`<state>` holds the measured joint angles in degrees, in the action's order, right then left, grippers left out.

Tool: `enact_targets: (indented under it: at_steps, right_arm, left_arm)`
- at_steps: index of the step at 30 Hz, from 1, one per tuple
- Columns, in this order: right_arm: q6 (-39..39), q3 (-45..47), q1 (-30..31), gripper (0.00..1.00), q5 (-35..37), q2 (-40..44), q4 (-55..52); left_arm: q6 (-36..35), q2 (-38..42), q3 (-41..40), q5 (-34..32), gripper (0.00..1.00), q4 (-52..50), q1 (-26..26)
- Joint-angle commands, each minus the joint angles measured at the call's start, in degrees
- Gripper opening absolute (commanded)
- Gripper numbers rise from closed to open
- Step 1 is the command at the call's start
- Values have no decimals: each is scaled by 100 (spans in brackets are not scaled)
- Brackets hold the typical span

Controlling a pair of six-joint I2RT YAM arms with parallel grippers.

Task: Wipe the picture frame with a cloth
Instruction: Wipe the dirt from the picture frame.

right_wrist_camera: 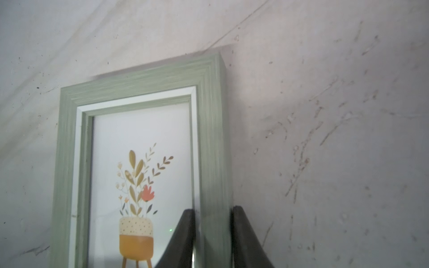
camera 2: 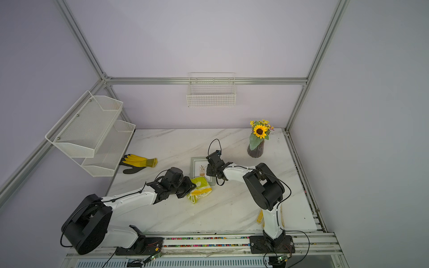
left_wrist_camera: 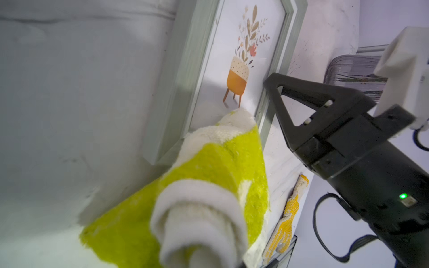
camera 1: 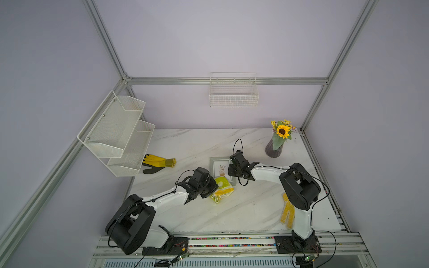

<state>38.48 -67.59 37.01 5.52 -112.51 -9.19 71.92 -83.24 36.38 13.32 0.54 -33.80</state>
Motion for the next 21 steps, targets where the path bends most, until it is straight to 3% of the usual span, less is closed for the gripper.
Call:
enact_targets:
  at_steps: [1, 4, 8, 13, 18, 21]
  right_arm:
    - [241, 328, 0, 26, -125, -352, -1025]
    - [272, 343, 8, 26, -143, -358, -1027]
    - [273, 343, 7, 26, -148, -355, -1038]
    - [255, 378, -1, 26, -105, -322, -1046]
    - [239, 414, 6, 26, -112, -345, -1018]
    - [230, 409, -3, 26, -139, -348, -972]
  left_arm:
    - [286, -460, 60, 869, 0, 2091, 86]
    - [302, -822, 308, 1136, 0, 2811, 93]
    - [270, -1116, 659, 1058, 0, 2433, 93]
    - [37, -1254, 959, 716, 0, 1044, 116]
    - [-795, -481, 1239, -291, 0, -1309, 290]
    - [-1283, 83, 1312, -816, 0, -2402, 659]
